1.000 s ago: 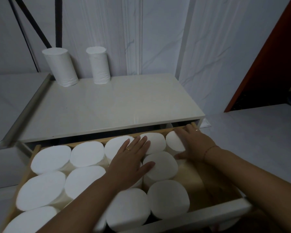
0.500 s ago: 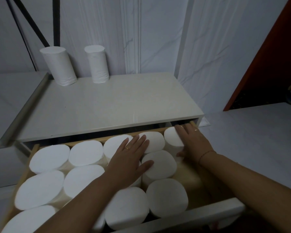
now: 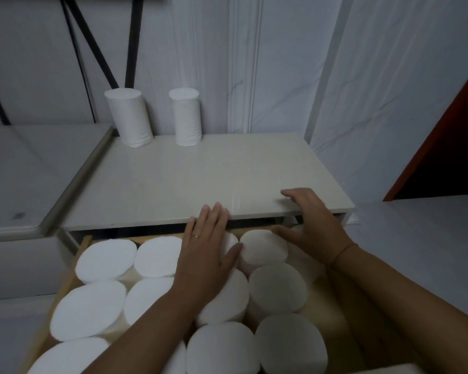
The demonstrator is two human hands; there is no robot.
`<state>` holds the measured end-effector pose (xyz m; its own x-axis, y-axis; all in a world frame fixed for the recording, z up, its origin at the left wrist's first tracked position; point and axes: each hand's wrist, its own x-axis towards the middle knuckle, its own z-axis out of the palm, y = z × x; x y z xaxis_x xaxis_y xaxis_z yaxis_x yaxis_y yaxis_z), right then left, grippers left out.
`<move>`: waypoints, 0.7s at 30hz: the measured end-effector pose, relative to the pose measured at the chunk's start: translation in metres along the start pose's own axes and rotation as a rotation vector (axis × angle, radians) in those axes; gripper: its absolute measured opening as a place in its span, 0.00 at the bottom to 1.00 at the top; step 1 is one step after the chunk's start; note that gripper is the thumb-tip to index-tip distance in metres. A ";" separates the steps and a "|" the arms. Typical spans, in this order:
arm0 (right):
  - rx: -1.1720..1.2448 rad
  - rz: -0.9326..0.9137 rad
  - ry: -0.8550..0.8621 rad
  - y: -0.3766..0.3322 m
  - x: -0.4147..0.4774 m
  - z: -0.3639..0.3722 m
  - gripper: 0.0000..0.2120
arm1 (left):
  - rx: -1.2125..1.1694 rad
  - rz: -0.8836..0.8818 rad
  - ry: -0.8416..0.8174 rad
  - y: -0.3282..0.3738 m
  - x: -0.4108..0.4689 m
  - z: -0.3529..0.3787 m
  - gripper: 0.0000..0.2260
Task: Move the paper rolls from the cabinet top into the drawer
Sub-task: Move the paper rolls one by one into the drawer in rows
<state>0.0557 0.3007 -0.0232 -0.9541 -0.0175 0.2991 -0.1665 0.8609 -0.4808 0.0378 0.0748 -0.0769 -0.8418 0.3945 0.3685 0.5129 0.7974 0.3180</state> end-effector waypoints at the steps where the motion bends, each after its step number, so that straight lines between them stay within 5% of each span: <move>1: 0.031 0.004 0.013 -0.006 0.011 0.003 0.33 | 0.004 -0.026 0.015 -0.002 0.001 -0.002 0.31; 11: 0.429 0.159 0.047 -0.046 0.141 0.050 0.37 | 0.051 -0.213 0.015 -0.027 0.013 -0.005 0.33; 16: 0.478 0.179 0.037 -0.059 0.208 0.072 0.42 | 0.062 -0.258 -0.023 -0.025 0.015 -0.005 0.45; 21: 0.558 0.191 0.053 -0.073 0.269 0.092 0.44 | 0.063 -0.280 -0.077 -0.024 0.020 -0.009 0.37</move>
<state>-0.2114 0.1866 0.0168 -0.9687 0.1493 0.1985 -0.1127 0.4479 -0.8869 0.0098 0.0591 -0.0690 -0.9607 0.1864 0.2058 0.2492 0.9058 0.3427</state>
